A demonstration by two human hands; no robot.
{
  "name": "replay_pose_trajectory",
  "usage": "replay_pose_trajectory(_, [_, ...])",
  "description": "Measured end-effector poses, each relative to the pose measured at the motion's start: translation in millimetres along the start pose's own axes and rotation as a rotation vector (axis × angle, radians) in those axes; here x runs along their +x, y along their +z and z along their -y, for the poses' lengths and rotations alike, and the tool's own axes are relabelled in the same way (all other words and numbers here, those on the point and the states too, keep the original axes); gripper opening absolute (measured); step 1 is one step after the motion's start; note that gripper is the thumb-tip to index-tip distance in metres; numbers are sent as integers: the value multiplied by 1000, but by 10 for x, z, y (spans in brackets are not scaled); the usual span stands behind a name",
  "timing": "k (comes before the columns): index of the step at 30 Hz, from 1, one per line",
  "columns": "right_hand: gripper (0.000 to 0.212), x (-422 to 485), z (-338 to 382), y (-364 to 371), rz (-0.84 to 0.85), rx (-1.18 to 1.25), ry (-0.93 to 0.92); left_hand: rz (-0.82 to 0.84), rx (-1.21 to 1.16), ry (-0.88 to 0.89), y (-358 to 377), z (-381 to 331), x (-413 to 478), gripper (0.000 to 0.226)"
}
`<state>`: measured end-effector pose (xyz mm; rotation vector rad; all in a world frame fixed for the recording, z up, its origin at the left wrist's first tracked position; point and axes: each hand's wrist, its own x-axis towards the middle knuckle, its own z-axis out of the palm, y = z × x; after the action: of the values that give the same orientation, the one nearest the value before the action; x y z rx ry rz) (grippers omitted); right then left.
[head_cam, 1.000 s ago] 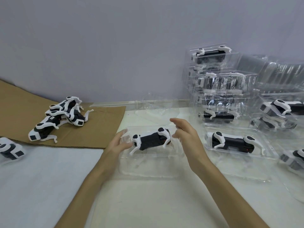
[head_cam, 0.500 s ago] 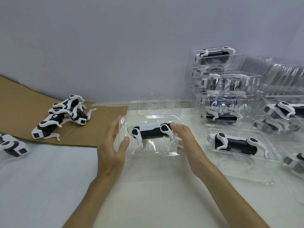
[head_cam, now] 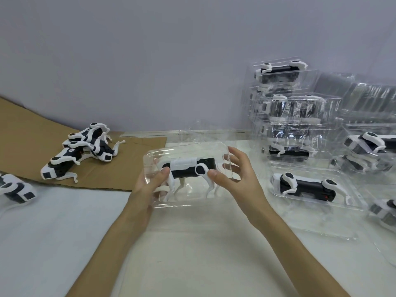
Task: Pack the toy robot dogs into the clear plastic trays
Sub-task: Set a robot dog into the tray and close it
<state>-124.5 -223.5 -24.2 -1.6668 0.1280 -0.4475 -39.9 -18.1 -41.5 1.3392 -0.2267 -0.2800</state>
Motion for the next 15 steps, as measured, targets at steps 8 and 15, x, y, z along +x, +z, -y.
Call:
replay_pose_trajectory(8, [80,10,-31,-25,-87,-31,-65,2,13,47,9,9,2,31])
replay_pose_trajectory(15, [77,15,-35,-38,-101,-9,-74,11,55,63,-10,20,21,36])
